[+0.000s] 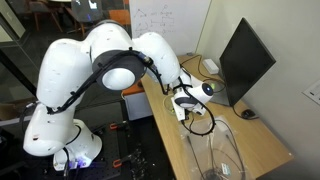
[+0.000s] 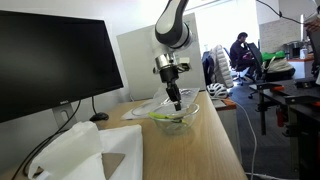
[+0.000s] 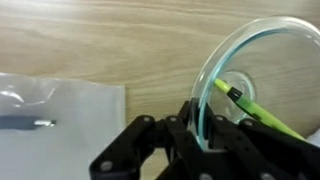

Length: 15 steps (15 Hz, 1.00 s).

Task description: Slide the bowl to the left

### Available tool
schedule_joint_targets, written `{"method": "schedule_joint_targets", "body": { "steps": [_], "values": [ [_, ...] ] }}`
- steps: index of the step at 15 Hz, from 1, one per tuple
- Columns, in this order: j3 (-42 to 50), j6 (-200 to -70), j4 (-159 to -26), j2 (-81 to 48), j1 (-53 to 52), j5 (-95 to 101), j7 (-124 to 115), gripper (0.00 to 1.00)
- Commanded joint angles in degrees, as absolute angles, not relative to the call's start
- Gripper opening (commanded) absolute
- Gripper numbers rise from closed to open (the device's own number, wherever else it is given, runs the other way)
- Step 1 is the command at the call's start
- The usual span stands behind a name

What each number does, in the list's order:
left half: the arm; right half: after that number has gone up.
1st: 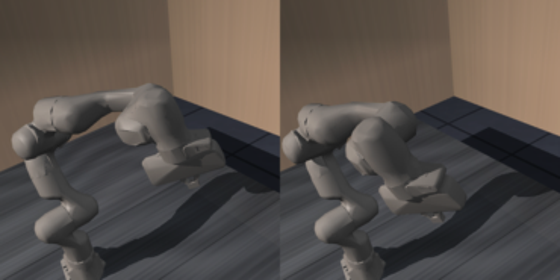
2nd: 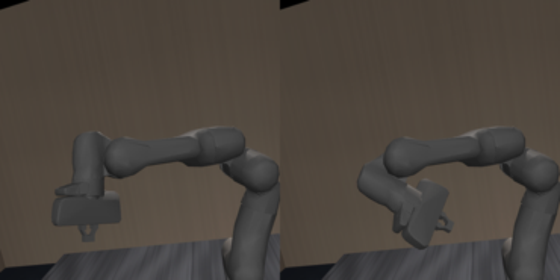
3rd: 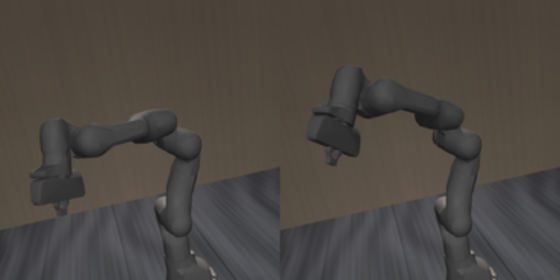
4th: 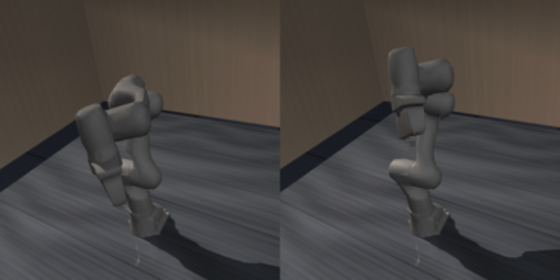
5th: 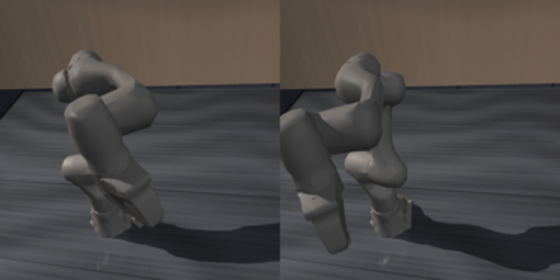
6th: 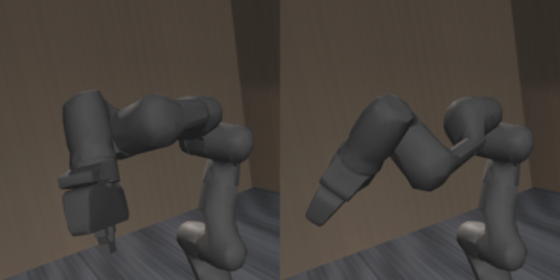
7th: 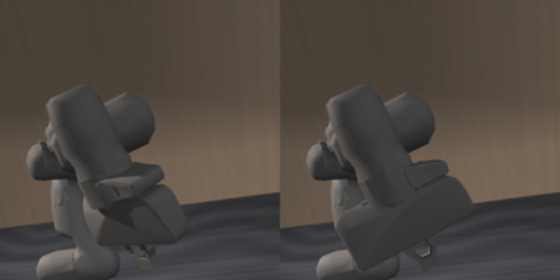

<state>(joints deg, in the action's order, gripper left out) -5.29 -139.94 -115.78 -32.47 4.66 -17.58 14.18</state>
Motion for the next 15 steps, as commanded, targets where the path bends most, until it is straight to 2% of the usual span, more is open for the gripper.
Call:
{"method": "schedule_joint_targets", "body": {
  "steps": [1, 15],
  "values": [
    [-8.16, -140.78, -117.23, -30.42, 4.81, -18.91, 14.51, 0.03],
    [-11.51, -141.21, -111.56, -35.67, -4.38, -17.52, 7.13, 0.03]
  ]
}}
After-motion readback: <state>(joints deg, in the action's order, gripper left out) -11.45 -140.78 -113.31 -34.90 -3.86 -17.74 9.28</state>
